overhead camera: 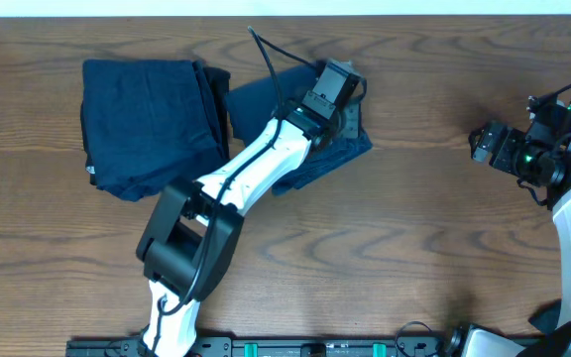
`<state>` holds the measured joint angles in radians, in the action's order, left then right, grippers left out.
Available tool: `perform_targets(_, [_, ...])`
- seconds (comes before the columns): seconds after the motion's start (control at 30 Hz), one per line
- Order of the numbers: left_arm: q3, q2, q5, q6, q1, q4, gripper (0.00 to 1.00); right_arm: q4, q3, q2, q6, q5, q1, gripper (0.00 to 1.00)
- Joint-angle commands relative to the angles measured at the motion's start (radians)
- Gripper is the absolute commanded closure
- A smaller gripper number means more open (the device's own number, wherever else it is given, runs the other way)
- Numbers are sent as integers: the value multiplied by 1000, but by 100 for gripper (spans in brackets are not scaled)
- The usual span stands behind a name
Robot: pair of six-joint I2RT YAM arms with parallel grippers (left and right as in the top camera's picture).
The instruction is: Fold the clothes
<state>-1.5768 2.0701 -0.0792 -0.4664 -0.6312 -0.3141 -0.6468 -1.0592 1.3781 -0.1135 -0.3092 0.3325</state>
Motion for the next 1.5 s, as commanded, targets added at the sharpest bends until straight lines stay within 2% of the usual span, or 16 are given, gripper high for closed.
perform_targets(0.0, [11,61,6,15,-5,-5,89,-1,-2,-6,7,6,5,1])
perform_targets(0.23, [12,132,-169,10,-10,0,89,-1,-2,-6,7,6,5,1])
perform_targets(0.33, [13,153,-222,10,-19,-45,89,-1,-2,-6,7,6,5,1])
perform_targets(0.53, [15,178,-227,53,-56,-230,89,-1,-2,-6,7,6,5,1])
perform_targets(0.83, [15,176,-270,205,-177,-421,89,-1,-2,-6,7,6,5,1])
perform_targets(1.03, [14,162,-269,223,-196,-546,89,-1,-2,-6,7,6,5,1])
perform_targets(1.2, [12,70,-269,222,-166,-560,89,-1,-2,-6,7,6,5,1])
perform_targets(1.3, [12,-11,-269,222,-139,-561,84,-1,-2,-6,7,6,5,1])
perform_targets(1.37, [12,-70,-269,219,-117,-568,75,-1,-2,-6,7,6,5,1])
perform_targets(1.47, [12,-149,-268,220,-80,-603,45,-1,-2,-6,7,6,5,1])
